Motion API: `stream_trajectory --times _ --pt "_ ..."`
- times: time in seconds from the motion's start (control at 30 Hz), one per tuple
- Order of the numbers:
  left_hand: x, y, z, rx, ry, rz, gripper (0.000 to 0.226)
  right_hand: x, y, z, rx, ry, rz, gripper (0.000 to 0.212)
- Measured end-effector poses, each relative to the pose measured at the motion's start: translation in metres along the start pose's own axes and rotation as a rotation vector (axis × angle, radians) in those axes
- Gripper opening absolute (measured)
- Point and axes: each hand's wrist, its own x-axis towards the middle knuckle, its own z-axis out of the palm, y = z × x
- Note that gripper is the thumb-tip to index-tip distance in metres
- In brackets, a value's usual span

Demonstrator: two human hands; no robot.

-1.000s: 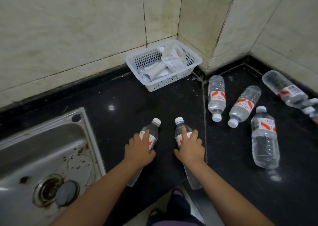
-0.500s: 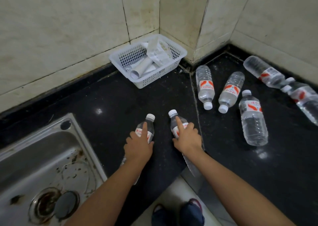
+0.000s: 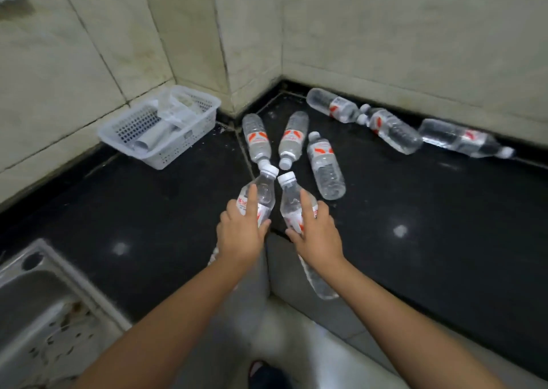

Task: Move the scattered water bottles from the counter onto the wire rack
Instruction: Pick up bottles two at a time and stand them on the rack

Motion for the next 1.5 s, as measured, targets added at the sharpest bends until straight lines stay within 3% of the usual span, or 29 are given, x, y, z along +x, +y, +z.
stream_trajectory --times 0.17,0.23,0.53,0.67,0.8,1.07,1.23,1.37,1.5 --pt "-0.065 0.125 -0.001 0.055 0.114 0.344 0.079 -0.091 0.085 -0.101 0.005 0.29 0.106 0.077" --pt "-0.102 0.18 -0.002 -0.011 0.053 0.412 0.073 -0.139 0.12 -0.142 -0.011 0.404 0.152 0.077" --pt "-0.266 0.392 -0.011 -0.24 0.193 0.855 0.072 -0.345 0.247 -0.295 -0.128 0.814 0.38 0.078" --pt "-0.313 0.471 -0.011 -0.297 0.34 1.118 0.083 -0.405 0.286 -0.35 -0.157 0.977 0.423 0.079" --pt "-0.346 0.541 -0.005 -0.344 0.447 1.272 0.085 -0.441 0.328 -0.396 -0.164 1.089 0.423 0.08" --pt "-0.379 0.707 0.014 -0.601 0.478 1.37 0.084 -0.472 0.456 -0.493 -0.193 1.259 0.395 0.086" --pt "-0.387 0.825 0.026 -0.704 0.471 1.359 0.085 -0.485 0.545 -0.563 -0.287 1.243 0.459 0.084" --pt "-0.397 0.897 0.037 -0.785 0.423 1.35 0.08 -0.5 0.602 -0.606 -0.203 1.26 0.516 0.082" --pt "-0.407 0.954 0.057 -0.787 0.491 1.335 0.082 -0.504 0.666 -0.639 -0.262 1.269 0.535 0.083"
